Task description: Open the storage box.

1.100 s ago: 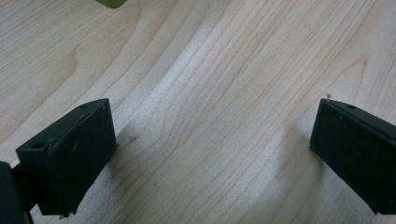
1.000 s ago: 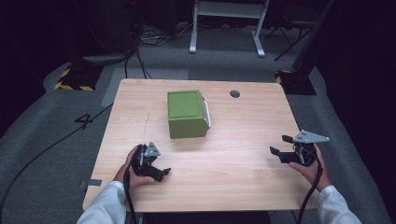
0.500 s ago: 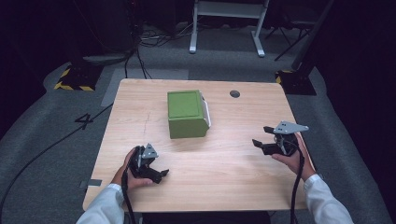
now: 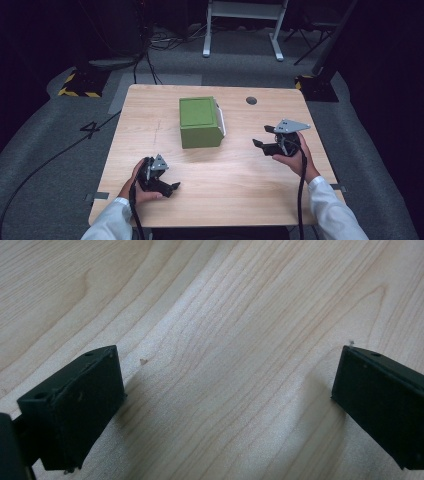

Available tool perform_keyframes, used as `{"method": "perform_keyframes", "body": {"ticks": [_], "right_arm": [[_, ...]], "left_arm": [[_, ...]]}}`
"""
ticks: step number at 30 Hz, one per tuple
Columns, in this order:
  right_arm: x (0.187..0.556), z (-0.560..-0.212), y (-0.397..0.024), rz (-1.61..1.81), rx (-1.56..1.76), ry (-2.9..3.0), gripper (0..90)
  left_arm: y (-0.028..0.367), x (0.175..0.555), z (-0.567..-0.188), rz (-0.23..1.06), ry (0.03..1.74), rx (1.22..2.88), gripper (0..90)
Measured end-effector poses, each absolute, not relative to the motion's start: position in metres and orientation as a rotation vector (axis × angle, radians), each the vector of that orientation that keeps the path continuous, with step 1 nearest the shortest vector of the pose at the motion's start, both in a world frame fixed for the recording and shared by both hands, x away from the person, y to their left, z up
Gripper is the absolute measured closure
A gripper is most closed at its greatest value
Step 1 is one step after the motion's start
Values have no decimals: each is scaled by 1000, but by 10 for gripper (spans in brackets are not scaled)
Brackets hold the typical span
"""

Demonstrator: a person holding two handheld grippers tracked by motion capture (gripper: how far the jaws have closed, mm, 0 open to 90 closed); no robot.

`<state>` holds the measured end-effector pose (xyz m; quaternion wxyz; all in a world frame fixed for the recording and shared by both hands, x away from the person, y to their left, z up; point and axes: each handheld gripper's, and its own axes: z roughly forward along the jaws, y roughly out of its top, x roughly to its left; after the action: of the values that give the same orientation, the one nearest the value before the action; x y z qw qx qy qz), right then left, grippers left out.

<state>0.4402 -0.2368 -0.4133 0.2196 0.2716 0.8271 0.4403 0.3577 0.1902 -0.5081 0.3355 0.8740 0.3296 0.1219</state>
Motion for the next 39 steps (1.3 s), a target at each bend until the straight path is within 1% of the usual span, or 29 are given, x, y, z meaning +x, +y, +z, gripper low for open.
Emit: {"method": "perform_keyframes", "body": {"ticks": [22, 39], "right_arm": [[480, -414, -170, 1227, 738, 2321, 304], [501, -437, -142, 1183, 777, 2376, 329]], "left_arm": [[191, 357, -508, 318, 852, 2284, 5], [192, 356, -508, 315, 855, 2283, 5]]}}
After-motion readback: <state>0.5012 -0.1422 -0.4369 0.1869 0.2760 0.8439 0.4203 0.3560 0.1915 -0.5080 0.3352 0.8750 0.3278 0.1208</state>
